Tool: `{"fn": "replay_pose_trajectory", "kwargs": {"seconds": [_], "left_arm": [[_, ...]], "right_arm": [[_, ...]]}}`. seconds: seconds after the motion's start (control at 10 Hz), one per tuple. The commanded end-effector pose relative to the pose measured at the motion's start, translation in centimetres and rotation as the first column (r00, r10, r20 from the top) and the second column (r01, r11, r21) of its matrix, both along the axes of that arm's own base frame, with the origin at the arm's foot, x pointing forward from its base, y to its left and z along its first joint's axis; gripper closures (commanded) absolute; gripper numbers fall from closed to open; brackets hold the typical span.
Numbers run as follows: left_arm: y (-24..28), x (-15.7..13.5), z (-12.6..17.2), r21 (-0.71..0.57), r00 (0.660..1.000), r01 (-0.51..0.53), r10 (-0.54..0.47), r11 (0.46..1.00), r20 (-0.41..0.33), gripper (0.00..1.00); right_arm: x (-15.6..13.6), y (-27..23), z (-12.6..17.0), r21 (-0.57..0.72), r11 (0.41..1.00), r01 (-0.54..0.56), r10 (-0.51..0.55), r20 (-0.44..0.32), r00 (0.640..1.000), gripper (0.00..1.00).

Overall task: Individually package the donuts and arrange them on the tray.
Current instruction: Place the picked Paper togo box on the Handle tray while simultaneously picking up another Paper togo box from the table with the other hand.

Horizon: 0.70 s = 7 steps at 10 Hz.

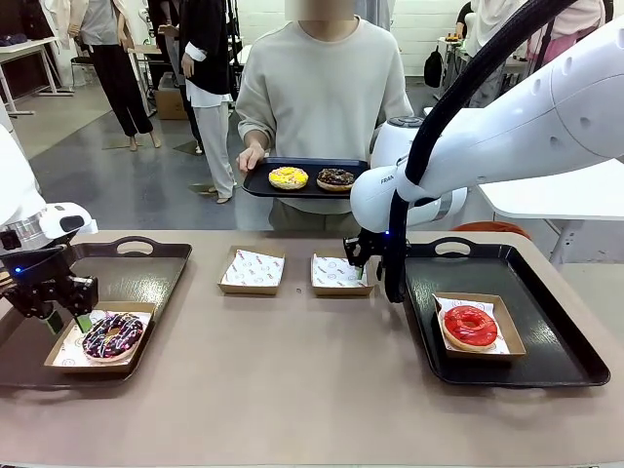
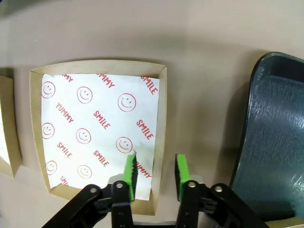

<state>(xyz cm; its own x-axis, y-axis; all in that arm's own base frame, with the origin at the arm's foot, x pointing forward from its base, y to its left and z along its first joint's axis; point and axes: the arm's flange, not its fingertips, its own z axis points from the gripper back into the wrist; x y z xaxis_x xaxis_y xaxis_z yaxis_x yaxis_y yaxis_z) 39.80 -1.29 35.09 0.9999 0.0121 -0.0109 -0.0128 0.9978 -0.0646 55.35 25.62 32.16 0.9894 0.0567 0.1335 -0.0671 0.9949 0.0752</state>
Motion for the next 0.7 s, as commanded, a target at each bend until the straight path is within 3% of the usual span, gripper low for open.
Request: {"fn": "replay_pose_trajectory", "kwargs": {"seconds": [0.0,0.6], "left_arm": [[-0.34,-2.64,-1.05,0.009,1.000,-0.014,0.014,1.000,0.006,0.00],[-0.03,-2.80,-0.67,0.014,1.000,-0.014,0.014,1.000,0.008,0.00]], "right_arm": [[0.26,0.36,-0.21,-0.008,1.000,0.013,-0.013,0.021,1.000,1.00],[0.27,0.38,-0.15,-0.014,1.000,0.010,-0.010,0.017,1.000,1.00]]}}
